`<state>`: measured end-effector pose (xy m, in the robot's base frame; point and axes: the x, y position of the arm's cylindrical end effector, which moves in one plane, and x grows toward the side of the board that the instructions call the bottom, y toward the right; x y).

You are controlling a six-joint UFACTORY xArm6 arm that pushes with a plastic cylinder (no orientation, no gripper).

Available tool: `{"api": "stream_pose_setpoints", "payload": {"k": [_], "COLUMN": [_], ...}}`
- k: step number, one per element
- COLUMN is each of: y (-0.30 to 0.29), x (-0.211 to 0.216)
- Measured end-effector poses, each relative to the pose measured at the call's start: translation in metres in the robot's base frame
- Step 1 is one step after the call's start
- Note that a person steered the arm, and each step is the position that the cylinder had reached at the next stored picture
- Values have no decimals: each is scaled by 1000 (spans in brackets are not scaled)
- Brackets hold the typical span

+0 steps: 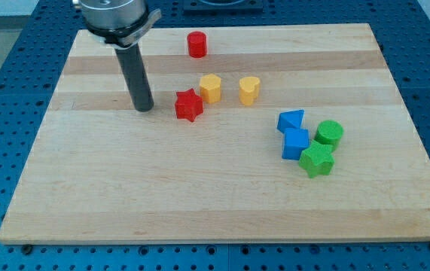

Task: Slide the red star to the center

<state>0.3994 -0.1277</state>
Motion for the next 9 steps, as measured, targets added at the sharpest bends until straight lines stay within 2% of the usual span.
{"api": "stream_pose_setpoints", "payload": {"k": [1,5,9], "y": [25,67,71], "x": [0,11,21]}}
